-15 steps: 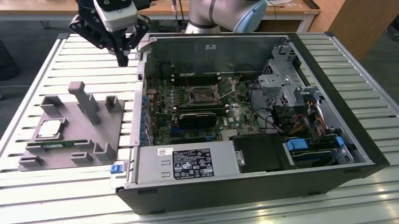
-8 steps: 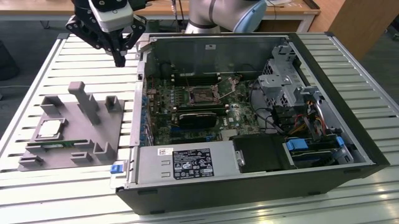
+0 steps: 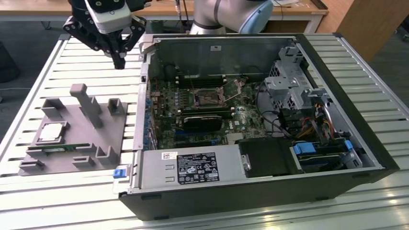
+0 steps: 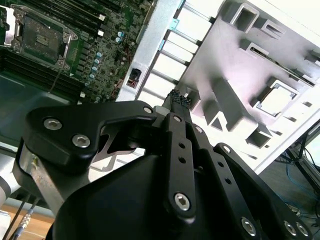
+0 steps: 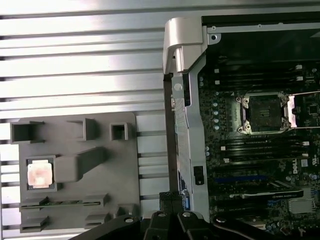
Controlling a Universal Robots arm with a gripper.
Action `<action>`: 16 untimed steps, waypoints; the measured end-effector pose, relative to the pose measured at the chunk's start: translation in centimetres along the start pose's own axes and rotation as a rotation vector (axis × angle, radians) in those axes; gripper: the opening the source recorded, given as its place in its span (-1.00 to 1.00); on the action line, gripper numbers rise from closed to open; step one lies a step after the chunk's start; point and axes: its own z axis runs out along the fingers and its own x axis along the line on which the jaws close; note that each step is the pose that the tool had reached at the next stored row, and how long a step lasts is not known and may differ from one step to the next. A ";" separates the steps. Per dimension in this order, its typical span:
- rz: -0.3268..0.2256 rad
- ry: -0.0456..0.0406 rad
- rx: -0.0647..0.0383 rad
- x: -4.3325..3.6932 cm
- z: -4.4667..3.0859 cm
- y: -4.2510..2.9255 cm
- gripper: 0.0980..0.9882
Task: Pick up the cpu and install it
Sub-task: 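Reach for the cpu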
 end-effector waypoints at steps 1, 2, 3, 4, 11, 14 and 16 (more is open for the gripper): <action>0.000 0.0001 0.000 0.07 0.01 -0.01 -0.98; 0.000 0.0002 0.000 0.14 0.01 -0.01 -0.98; 0.000 0.0004 0.000 0.21 0.02 -0.02 -0.98; 0.000 0.0006 0.000 0.28 0.03 -0.02 -0.98; 0.000 0.0018 0.000 0.73 0.08 -0.06 -0.98; 0.000 0.0020 0.000 0.92 0.10 -0.08 -0.98; 0.000 0.0021 0.000 1.03 0.12 -0.08 -0.98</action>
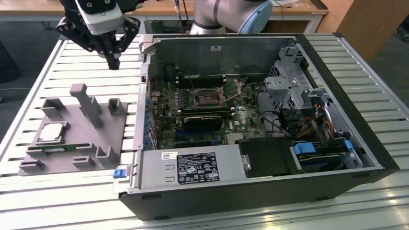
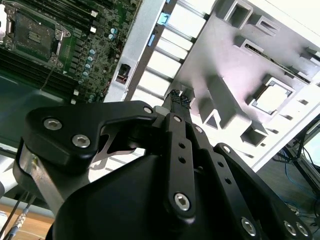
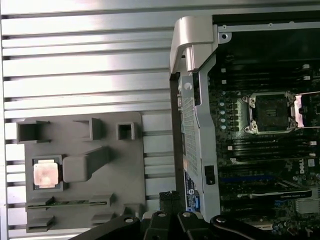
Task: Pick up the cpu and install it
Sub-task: 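Reach for the cpu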
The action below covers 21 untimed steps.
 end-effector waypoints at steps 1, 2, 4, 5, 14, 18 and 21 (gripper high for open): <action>0.000 0.0001 0.000 0.06 0.00 0.00 -0.98; 0.000 0.0002 0.000 0.11 0.01 -0.01 -0.98; 0.000 0.0004 0.000 0.23 0.02 -0.02 -0.98; 0.000 0.0004 0.000 0.28 0.03 -0.02 -0.98; 0.000 0.0007 0.000 0.79 0.06 -0.07 -0.98; 0.000 0.0008 0.000 1.05 0.08 -0.09 -0.98; 0.000 0.0008 0.000 1.23 0.10 -0.10 -0.98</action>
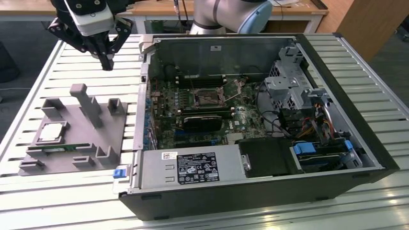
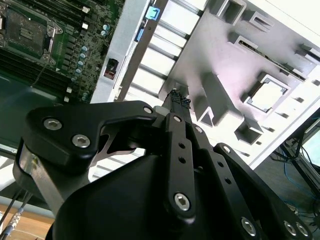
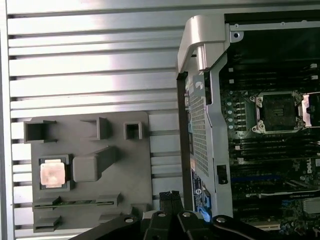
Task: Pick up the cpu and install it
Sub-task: 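Reach for the cpu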
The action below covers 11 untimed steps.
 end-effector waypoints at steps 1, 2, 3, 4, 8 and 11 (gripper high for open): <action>0.000 0.0000 0.000 0.06 0.01 -0.01 -0.98; 0.000 0.0001 0.000 0.12 0.01 -0.01 -0.98; 0.000 0.0001 0.000 0.18 0.01 -0.02 -0.98; 0.000 0.0001 0.000 0.25 0.02 -0.02 -0.98; 0.000 0.0001 0.000 0.51 0.03 -0.04 -0.98; 0.000 0.0002 0.000 0.72 0.04 -0.06 -0.98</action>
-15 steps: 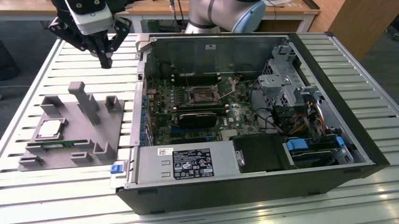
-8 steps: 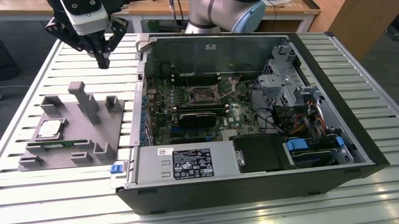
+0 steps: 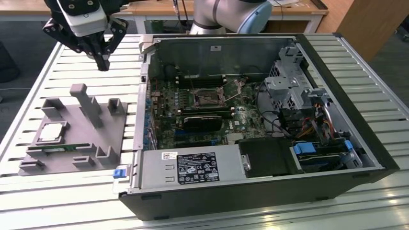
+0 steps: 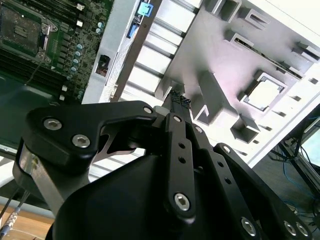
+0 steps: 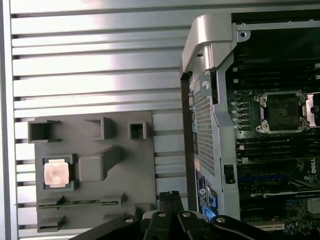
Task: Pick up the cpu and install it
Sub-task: 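Reach for the cpu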
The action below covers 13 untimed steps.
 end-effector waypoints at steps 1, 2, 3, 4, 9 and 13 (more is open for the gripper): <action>0.000 0.0000 0.000 0.07 0.00 -0.01 -0.98; 0.000 0.0000 0.000 0.14 0.01 -0.01 -0.98; 0.000 0.0000 0.000 0.21 0.01 -0.02 -0.98; 0.000 0.0000 0.000 0.29 0.01 -0.02 -0.98; 0.000 0.0000 0.000 0.62 0.04 -0.05 -0.98; 0.000 0.0001 0.000 0.89 0.05 -0.07 -0.98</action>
